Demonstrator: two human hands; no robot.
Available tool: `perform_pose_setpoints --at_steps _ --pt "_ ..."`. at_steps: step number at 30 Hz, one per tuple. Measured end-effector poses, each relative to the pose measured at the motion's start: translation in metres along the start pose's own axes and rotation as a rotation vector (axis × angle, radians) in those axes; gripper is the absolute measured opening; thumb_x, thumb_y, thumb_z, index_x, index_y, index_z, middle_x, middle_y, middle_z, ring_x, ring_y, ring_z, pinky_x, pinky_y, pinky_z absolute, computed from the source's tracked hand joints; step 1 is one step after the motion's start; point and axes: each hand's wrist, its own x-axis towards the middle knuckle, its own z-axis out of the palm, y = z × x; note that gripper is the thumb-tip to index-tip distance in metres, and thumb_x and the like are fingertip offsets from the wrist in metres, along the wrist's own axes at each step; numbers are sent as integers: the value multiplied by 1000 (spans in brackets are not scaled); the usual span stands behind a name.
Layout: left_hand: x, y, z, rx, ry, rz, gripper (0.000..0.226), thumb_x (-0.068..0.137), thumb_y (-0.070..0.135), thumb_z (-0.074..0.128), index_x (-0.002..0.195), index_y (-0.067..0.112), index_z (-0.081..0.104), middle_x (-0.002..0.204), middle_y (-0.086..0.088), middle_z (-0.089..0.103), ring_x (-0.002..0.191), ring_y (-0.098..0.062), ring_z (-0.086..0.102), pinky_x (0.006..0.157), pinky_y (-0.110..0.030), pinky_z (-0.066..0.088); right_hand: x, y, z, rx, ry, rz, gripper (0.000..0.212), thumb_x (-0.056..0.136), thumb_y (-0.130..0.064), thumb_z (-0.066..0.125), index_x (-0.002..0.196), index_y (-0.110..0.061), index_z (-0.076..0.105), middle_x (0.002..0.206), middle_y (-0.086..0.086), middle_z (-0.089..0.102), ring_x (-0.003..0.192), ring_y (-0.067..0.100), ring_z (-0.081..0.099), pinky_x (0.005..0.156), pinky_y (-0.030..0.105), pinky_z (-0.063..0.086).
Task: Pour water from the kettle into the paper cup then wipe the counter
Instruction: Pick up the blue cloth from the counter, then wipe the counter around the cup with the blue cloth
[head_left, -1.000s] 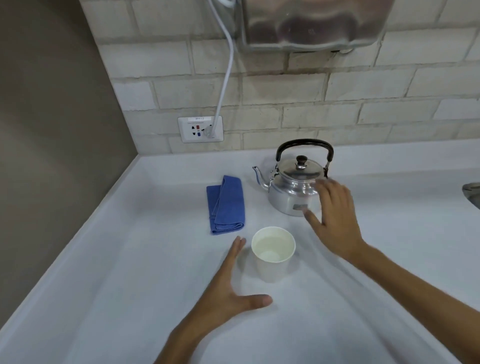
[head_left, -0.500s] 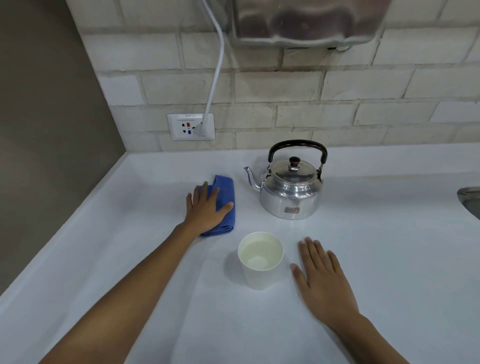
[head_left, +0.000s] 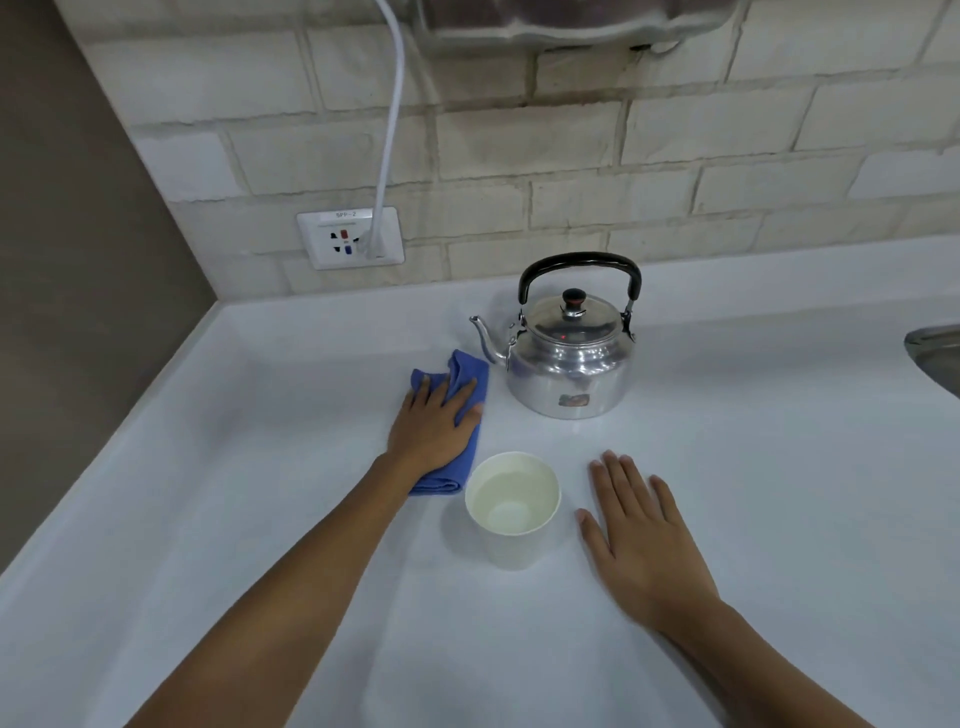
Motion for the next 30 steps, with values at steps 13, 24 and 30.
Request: perform_pose_setpoints --at_steps 13,24,30 --pt "-68 -10 -4 71 -9 256 52 92 53 8 142 42 3 156 5 7 143 -14 -3 116 -31 5 2 2 2 0 -10 3 59 95 -44 13 144 -15 -4 157 2 -3 142 14 -9 114 34 -8" --pt "-95 16 5 -17 9 187 56 96 37 33 145 30 6 157 -3 9 144 -19 -3 115 -34 5 2 5 0 -11 -12 -18 59 95 -43 17 145 -14 5 157 4 6 143 16 -1 117 37 3" --pt "-151 -18 12 -49 74 117 52 93 52 18 143 40 9 156 10 7 138 -1 -8 114 -27 2 3 4 0 -11 -17 -23 60 95 -44 16 145 -13 4 157 4 4 143 16 -2 117 38 2"
